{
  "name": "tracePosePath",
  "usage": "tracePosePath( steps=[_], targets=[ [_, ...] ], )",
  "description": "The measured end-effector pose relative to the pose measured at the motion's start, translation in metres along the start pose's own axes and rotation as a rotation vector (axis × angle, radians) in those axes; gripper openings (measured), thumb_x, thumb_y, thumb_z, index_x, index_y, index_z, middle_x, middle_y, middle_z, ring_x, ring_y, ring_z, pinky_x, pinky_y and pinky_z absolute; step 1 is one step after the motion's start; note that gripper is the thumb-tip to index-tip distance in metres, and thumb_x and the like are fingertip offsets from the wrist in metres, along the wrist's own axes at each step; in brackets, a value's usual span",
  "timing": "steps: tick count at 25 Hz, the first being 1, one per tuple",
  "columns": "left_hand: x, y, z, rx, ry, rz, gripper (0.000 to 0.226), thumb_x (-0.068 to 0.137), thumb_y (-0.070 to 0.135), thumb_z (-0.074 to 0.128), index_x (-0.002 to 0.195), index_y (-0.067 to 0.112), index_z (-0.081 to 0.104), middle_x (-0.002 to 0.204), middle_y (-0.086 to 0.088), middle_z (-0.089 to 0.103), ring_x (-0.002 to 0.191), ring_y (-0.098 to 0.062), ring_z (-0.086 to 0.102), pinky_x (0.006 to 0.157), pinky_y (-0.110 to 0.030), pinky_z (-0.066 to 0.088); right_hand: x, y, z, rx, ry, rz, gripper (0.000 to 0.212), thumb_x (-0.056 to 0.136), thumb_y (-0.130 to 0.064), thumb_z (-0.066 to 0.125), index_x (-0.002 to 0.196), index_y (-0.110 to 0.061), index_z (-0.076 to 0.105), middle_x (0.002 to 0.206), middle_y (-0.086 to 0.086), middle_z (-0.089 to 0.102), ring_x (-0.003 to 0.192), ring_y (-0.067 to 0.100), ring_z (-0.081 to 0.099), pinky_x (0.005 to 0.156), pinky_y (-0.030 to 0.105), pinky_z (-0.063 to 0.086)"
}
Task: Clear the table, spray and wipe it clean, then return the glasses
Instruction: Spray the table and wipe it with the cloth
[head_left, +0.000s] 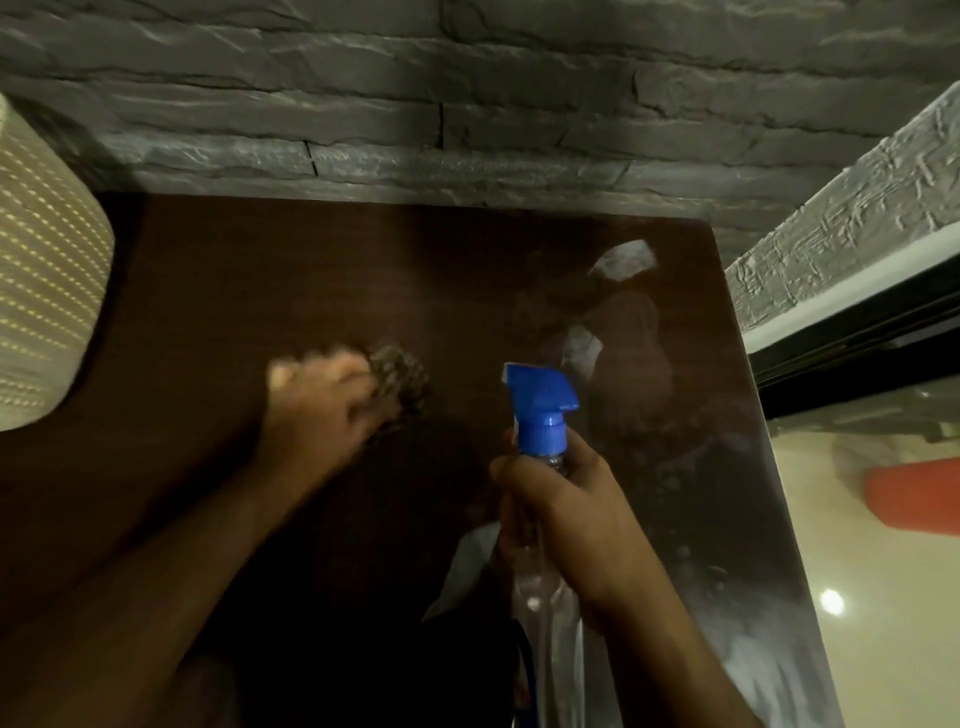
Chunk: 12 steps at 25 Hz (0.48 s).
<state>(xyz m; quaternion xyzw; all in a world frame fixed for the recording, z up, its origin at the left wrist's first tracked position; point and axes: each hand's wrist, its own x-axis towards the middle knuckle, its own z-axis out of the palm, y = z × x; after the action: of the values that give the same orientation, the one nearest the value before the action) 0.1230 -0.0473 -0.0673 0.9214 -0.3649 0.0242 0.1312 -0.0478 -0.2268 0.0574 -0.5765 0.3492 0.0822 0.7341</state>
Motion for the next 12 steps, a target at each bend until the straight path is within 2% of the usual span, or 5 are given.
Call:
tracePosePath(
  steps=[3,5,7,9,12],
  targets=[
    [0.106,-0.040,0.000,0.033,0.077,-0.402,0.038,0.091,0.045,0.054,0.109,0.015,0.066,0.118,-0.011,0.058,0.105,-0.033,0.054,0.089,-0.044,0.034,0.002,-0.002,0.004,-0.011,-0.023,-0.040,0.020,0.083,-0.014,0.066,0.100,-0.010,0.056,0.068,0.011,0.055,0.055,0.025,0.052,0.056,0.037,0.049],
    [0.137,-0.015,0.008,0.014,0.032,-0.481,0.037,0.092,0.045,0.053,0.114,0.017,0.063,0.123,-0.010,0.054,0.110,-0.031,0.051,0.092,-0.045,0.034,0.003,-0.004,0.005,0.012,-0.016,-0.053,0.027,0.078,-0.018,0.067,0.100,-0.006,0.055,0.069,0.012,0.055,0.056,0.027,0.052,0.057,0.039,0.049],
    [0.109,0.037,0.016,-0.012,-0.030,-0.306,0.034,0.091,0.046,0.052,0.106,0.018,0.065,0.119,-0.006,0.056,0.105,-0.029,0.052,0.088,-0.043,0.035,0.000,-0.006,0.006,0.012,-0.008,-0.064,0.031,0.076,-0.019,0.067,0.099,-0.003,0.055,0.067,0.012,0.055,0.056,0.028,0.052,0.056,0.039,0.049],
    [0.031,0.072,0.019,-0.083,-0.114,-0.039,0.031,0.088,0.046,0.051,0.101,0.022,0.066,0.112,-0.001,0.058,0.098,-0.024,0.055,0.085,-0.042,0.035,-0.007,-0.008,0.006,0.013,-0.030,-0.070,0.019,0.082,-0.015,0.067,0.096,-0.008,0.057,0.064,0.010,0.055,0.055,0.025,0.052,0.053,0.036,0.049],
    [-0.040,0.043,0.002,-0.109,-0.070,0.041,0.035,0.083,0.050,0.049,0.088,0.023,0.070,0.103,0.000,0.064,0.087,-0.028,0.061,0.079,-0.041,0.037,-0.016,-0.004,-0.004,0.020,-0.043,-0.029,0.015,0.084,-0.011,0.064,0.097,-0.013,0.057,0.063,0.007,0.054,0.055,0.022,0.052,0.053,0.033,0.049]
  ],
)
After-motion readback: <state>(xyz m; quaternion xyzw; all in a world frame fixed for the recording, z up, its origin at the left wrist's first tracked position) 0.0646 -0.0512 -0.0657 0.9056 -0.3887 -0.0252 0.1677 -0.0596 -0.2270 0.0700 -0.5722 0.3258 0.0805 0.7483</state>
